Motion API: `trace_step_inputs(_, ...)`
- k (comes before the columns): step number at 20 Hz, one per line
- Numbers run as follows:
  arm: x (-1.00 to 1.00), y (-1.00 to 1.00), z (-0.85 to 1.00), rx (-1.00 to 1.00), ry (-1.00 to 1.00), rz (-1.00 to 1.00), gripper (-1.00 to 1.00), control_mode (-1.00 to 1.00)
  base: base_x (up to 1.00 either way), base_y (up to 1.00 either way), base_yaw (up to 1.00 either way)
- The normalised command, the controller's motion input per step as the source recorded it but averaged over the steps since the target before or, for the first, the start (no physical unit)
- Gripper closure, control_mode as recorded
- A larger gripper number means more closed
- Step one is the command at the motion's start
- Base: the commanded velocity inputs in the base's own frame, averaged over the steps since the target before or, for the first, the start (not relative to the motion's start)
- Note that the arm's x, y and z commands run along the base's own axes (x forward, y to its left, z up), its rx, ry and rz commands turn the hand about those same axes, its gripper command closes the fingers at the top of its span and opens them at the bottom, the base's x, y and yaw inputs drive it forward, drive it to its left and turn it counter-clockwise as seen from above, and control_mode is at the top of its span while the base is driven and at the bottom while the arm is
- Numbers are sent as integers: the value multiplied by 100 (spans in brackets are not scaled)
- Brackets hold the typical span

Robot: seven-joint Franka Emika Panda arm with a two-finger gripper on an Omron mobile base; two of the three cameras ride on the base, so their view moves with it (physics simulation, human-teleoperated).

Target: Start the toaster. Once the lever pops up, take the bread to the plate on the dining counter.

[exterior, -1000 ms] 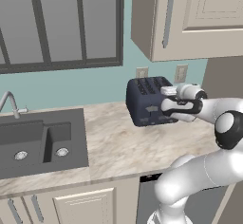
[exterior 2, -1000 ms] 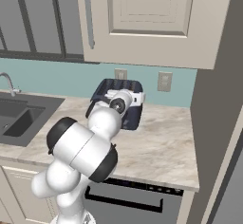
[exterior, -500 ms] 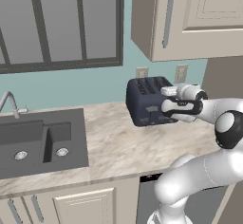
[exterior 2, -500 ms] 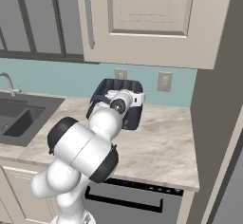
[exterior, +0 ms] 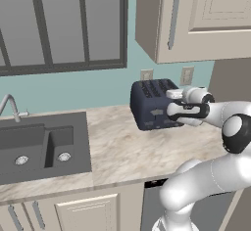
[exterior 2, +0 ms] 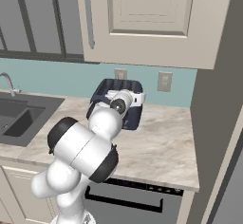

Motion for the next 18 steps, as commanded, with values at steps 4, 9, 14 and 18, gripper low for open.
trace_step_inputs(4,0,0,0,0,0,0,-100,-100,0,0,0)
trace_step_inputs(9,0,0,0,0,0,0,-100,-100,0,0,0)
trace_step_inputs(14,0,0,0,0,0,0,-100,-100,0,0,0)
trace_step_inputs(18,0,0,0,0,0,0,-100,-100,0,0,0)
